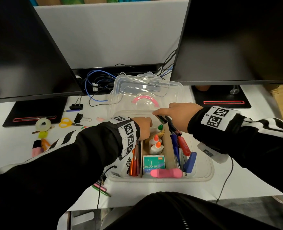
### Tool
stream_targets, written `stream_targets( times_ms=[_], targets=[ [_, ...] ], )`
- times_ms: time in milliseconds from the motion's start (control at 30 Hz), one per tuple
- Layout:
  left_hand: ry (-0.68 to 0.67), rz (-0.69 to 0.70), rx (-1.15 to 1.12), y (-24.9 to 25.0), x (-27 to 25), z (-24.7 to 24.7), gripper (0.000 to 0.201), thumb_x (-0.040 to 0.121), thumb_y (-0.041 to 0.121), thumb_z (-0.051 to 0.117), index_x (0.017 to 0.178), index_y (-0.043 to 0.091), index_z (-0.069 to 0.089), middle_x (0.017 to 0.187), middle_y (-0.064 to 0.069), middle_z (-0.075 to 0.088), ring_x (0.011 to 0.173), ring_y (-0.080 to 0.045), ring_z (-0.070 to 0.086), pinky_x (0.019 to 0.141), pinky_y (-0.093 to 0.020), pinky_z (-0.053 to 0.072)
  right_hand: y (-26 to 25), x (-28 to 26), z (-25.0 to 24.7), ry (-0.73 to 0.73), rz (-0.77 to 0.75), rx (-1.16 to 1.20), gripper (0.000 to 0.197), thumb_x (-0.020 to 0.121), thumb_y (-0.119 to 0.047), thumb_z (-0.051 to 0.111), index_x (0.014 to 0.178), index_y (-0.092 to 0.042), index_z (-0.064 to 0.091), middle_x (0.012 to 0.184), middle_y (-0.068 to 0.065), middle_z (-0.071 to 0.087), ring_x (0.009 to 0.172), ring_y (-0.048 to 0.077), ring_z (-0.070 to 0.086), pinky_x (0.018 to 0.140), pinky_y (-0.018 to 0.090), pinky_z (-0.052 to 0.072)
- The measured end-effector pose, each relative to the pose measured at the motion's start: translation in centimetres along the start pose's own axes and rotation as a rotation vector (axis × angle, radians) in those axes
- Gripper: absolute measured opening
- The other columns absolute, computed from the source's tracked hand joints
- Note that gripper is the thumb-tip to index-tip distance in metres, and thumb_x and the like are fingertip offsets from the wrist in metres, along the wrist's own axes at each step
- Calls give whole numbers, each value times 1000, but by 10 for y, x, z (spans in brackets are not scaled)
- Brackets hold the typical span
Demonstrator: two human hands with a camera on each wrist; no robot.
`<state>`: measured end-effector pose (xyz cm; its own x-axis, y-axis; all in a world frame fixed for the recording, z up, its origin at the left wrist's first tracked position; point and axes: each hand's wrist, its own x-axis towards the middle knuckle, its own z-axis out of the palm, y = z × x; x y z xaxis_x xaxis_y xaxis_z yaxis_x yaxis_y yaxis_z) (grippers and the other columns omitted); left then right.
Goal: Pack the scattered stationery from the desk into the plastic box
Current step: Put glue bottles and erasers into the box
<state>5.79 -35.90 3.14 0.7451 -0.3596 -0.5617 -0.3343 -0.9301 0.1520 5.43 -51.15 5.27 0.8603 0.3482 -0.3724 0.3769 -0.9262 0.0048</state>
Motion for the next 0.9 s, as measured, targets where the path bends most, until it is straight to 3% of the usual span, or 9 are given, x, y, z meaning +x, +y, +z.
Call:
stream_targets(
  times_ms=[133, 333, 533, 633, 700, 800, 900],
  targets=[
    [-72, 23, 79, 4, 4, 2, 45, 90, 12, 54, 134, 9, 43, 126, -11, 54, 113, -24, 53, 88, -28, 41, 1, 0, 2, 3, 2, 20, 69, 93, -13, 53, 142, -48, 20, 124, 3, 50, 105, 24, 55, 79, 25, 45],
    [-31, 54, 91, 7, 11, 7, 44, 94, 15, 51, 136, 8, 42, 135, -11, 47, 123, -24, 46, 98, -27, 36, 2, 3, 3, -1, 10, 49, 72, 92, -9, 52, 142, -49, 19, 125, 2, 51, 108, 24, 54, 78, 25, 43],
    [-58, 75, 87, 3, 12, 2, 63, 85, 15, 63, 142, 15, 35, 137, -9, 44, 123, -23, 45, 94, -27, 38, 3, 4, 6, 1, 2, 69, 72, 92, -9, 52, 142, -49, 20, 131, 3, 50, 114, 26, 53, 91, 31, 47],
    [-59, 71, 63, 2, 13, 2, 64, 84, 15, 65, 141, 18, 37, 134, -8, 47, 118, -23, 48, 85, -24, 38, 0, 4, 3, -6, 3, 68, 69, 93, -9, 52, 143, -46, 23, 135, 2, 49, 120, 26, 50, 97, 33, 45],
    [-47, 71, 50, 2, 14, 2, 63, 84, 14, 64, 141, 19, 38, 132, -8, 48, 116, -22, 50, 82, -23, 37, -2, 4, -3, 36, -10, 72, 63, 92, -9, 53, 141, -43, 31, 131, 1, 51, 117, 24, 51, 96, 32, 45],
    [-21, 79, 40, 0, 13, 2, 60, 84, 15, 64, 139, 19, 39, 134, -7, 47, 115, -22, 50, 87, -25, 40, -6, 1, -13, 69, -52, 70, 39, 90, -12, 52, 123, -33, 52, 118, 0, 56, 103, 21, 55, 89, 31, 48],
    [-5, 78, -1, -2, 12, 1, 57, 82, 14, 65, 134, 19, 44, 125, -7, 54, 107, -21, 54, 78, -23, 39, -13, -4, -14, -48, -125, 32, 22, 91, -19, 51, 109, -26, 60, 112, -3, 58, 97, 16, 53, 84, 25, 42]
  ],
)
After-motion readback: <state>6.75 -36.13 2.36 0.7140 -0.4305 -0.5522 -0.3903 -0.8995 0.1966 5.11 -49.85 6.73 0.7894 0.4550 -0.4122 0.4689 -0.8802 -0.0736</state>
